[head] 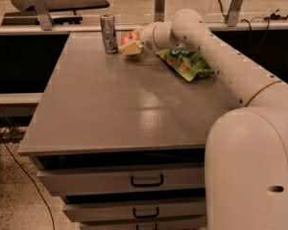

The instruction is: Move apple near redbull can

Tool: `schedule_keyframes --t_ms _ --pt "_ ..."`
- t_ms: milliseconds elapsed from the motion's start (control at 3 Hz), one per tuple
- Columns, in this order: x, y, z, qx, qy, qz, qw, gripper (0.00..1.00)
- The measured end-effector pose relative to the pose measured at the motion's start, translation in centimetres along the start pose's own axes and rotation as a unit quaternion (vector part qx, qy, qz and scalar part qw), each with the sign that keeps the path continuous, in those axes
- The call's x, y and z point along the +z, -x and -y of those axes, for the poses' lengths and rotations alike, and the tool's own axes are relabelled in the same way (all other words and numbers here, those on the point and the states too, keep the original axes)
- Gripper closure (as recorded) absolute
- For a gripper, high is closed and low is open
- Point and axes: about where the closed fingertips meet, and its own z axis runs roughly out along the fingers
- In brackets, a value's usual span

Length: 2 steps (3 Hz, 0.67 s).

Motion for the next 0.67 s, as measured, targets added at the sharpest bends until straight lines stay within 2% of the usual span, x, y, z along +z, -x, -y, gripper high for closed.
schedule_keyframes --t_ms 333,667 --pt "1.4 -0.2 0.2 0.014 0.003 -0.002 0.9999 0.56" --pt "2.7 0.4 -0.3 0.02 0.017 0.003 0.9996 0.31"
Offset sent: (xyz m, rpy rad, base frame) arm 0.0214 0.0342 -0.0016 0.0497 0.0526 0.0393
